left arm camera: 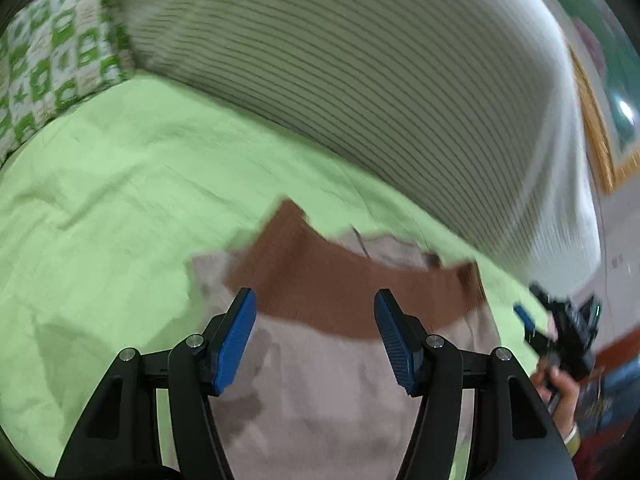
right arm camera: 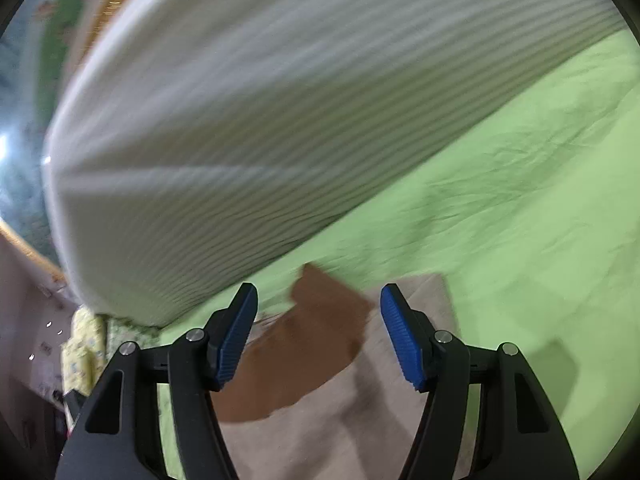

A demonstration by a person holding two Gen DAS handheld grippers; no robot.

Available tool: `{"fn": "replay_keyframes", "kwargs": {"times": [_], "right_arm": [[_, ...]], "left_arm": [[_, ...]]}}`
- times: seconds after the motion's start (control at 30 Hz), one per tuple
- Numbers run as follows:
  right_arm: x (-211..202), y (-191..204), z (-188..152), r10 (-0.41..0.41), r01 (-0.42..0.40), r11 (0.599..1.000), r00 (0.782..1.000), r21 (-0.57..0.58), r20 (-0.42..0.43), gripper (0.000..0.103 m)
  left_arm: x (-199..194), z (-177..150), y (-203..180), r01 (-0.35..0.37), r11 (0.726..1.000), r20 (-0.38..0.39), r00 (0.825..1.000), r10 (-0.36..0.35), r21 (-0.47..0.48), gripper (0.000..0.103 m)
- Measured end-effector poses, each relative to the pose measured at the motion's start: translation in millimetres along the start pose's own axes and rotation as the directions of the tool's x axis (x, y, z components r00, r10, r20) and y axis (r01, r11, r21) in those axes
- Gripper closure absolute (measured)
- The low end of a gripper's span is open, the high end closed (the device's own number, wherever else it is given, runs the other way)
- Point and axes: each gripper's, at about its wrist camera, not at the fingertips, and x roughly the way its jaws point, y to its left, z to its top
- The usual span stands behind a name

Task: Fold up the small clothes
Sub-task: 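Lower the hem onto the sweater and open both tools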

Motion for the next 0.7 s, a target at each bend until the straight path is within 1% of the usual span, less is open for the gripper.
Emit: {"fn": "replay_keyframes", "kwargs": {"times": [0.1, 0.13, 0.17, 0.2, 0.23, 0.27, 0.33, 0.37, 0.4, 0.43, 0.47, 0.5, 0.53, 0.57, 0.63, 0.67, 0.7], "right_arm": [[-9.3, 21.2, -23.6, -0.002, -0.003, 0.992, 0.999, -0.126, -0.039, 0.037], [-8.3, 30.8, -34.8, -0.008, -0.004, 0.983, 0.998, -0.185, -0.064, 0.037], [-5.7, 40.6, -47.2, -0.02, -0.005, 0.967, 0.995, -0.255, -0.093, 0.037], [-1.3, 50.4, -61.1, -0.041, -0.003, 0.943, 0.991, -0.334, -0.125, 0.037], [3.3, 57.8, -71.9, -0.054, -0.009, 0.921, 0.987, -0.389, -0.152, 0.039], [8.8, 64.3, -84.2, -0.063, -0.028, 0.894, 0.98, -0.447, -0.187, 0.039], [20.5, 74.2, -103.6, -0.068, -0.078, 0.845, 0.965, -0.529, -0.252, 0.039], [27.3, 79.2, -114.2, -0.074, -0.11, 0.81, 0.955, -0.577, -0.287, 0.04], [31.9, 81.8, -119.4, -0.083, -0.123, 0.788, 0.95, -0.603, -0.303, 0.04], [38.5, 86.1, -128.2, -0.107, -0.133, 0.754, 0.942, -0.644, -0.32, 0.041], [48.5, 88.7, -135.4, -0.156, -0.123, 0.708, 0.933, -0.696, -0.324, 0.042], [56.7, 90.3, -140.6, -0.189, -0.11, 0.684, 0.928, -0.722, -0.32, 0.042], [63.2, 88.4, -143.6, -0.222, -0.09, 0.663, 0.925, -0.744, -0.31, 0.042], [71.5, 83.9, -141.4, -0.251, -0.061, 0.652, 0.923, -0.755, -0.292, 0.042], [82.1, 67.5, -127.7, -0.305, 0.024, 0.656, 0.923, -0.755, -0.236, 0.042], [87.3, 57.7, -117.3, -0.325, 0.071, 0.675, 0.922, -0.735, -0.209, 0.042], [90.1, 48.5, -106.8, -0.337, 0.113, 0.696, 0.923, -0.709, -0.184, 0.045]], "left_arm": [[6.4, -32.1, -26.4, 0.002, 0.994, -0.065, 0.998, 0.005, 0.113, 0.039], [12.8, -47.8, -39.3, 0.01, 0.985, -0.098, 0.995, 0.007, 0.172, 0.039], [17.3, -58.4, -47.5, 0.009, 0.978, -0.117, 0.993, 0.016, 0.209, 0.038], [22.7, -72.2, -57.8, 0.006, 0.967, -0.136, 0.99, 0.03, 0.255, 0.038], [27.9, -85.1, -68.0, 0.008, 0.953, -0.153, 0.987, 0.041, 0.304, 0.038], [32.3, -97.7, -78.2, 0.016, 0.936, -0.17, 0.984, 0.048, 0.353, 0.038], [41.1, -114.2, -92.2, 0.014, 0.898, -0.175, 0.982, 0.071, 0.44, 0.038], [45.9, -121.1, -97.4, -0.004, 0.875, -0.165, 0.982, 0.096, 0.483, 0.038], [51.0, -124.2, -99.8, -0.023, 0.86, -0.154, 0.981, 0.118, 0.51, 0.038], [56.7, -125.1, -100.2, -0.049, 0.848, -0.138, 0.98, 0.142, 0.528, 0.038], [63.0, -123.6, -97.9, -0.09, 0.84, -0.112, 0.978, 0.177, 0.535, 0.038], [69.3, -119.5, -92.4, -0.134, 0.838, -0.086, 0.974, 0.21, 0.529, 0.038], [73.6, -114.1, -85.5, -0.16, 0.842, -0.073, 0.971, 0.229, 0.516, 0.038], [78.6, -107.2, -76.5, -0.191, 0.85, -0.065, 0.965, 0.254, 0.491, 0.039], [87.5, -92.4, -57.8, -0.233, 0.872, -0.062, 0.956, 0.285, 0.43, 0.044], [89.3, -84.4, -47.8, -0.226, 0.893, -0.066, 0.96, 0.272, 0.39, 0.049], [89.3, -78.3, -40.6, -0.217, 0.908, -0.067, 0.964, 0.257, 0.358, 0.055]]}}
